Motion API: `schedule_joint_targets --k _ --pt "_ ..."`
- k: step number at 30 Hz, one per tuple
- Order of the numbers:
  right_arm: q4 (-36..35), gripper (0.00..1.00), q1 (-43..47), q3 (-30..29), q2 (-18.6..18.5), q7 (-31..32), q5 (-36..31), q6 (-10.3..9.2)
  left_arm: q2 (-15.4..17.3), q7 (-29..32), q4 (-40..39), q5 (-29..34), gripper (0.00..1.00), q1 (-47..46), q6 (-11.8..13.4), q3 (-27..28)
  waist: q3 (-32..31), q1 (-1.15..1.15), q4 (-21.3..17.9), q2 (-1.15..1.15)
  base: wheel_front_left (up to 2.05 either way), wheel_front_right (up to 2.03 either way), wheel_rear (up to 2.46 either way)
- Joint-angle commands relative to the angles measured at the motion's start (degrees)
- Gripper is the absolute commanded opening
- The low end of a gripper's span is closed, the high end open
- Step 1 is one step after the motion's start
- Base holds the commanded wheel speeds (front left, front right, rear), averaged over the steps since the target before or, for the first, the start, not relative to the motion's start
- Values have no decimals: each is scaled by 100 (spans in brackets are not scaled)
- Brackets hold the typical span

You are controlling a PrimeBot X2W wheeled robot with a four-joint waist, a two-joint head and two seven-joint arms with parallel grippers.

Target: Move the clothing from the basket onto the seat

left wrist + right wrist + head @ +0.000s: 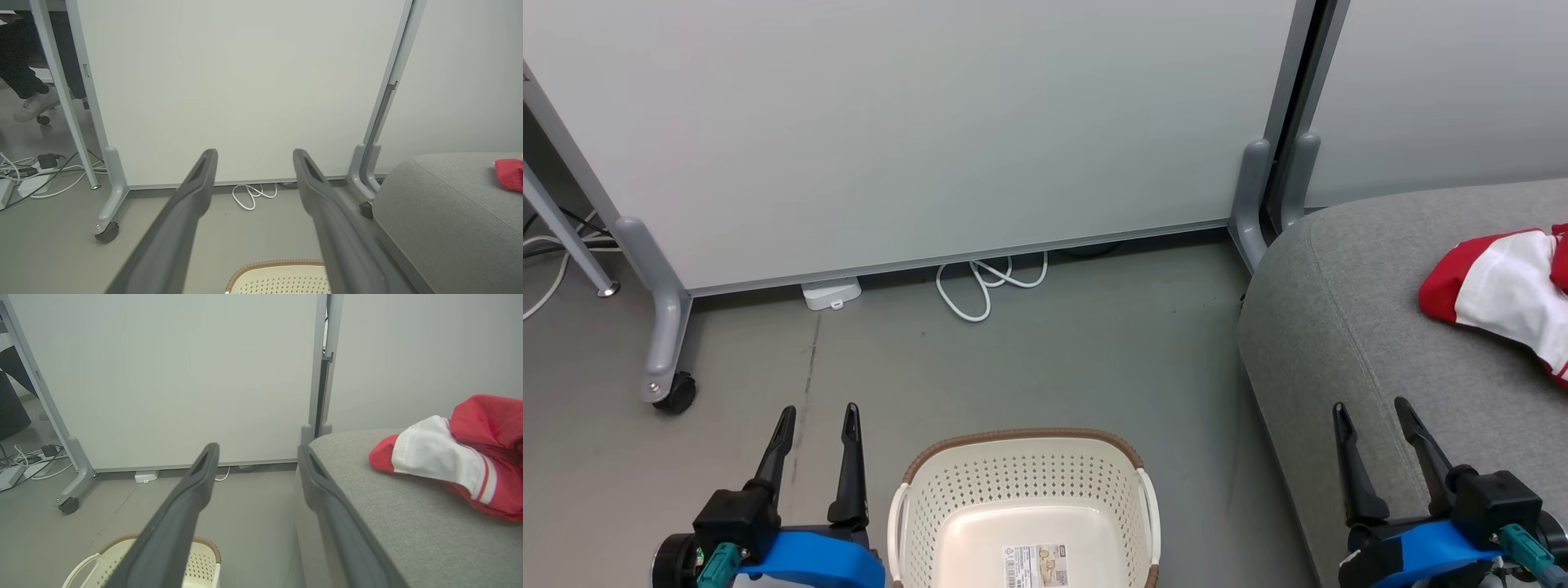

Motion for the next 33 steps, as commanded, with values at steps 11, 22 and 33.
schedule_joint_targets --k 11,22,33 --pt "78 100 68 -7 50 -19 -3 1 -9 -26 59 -4 100 34 51 -71 -19 1 40 0 0 0 0" --pt "315 0 24 -71 51 224 591 0 -8 208 275 -559 0 95 25 58 -15 1 33 0 0 0 0" --pt "229 0 -24 -78 57 491 1828 0 -7 484 181 -1720 0 24 2 171 -5 1 15 0 0 0 0"
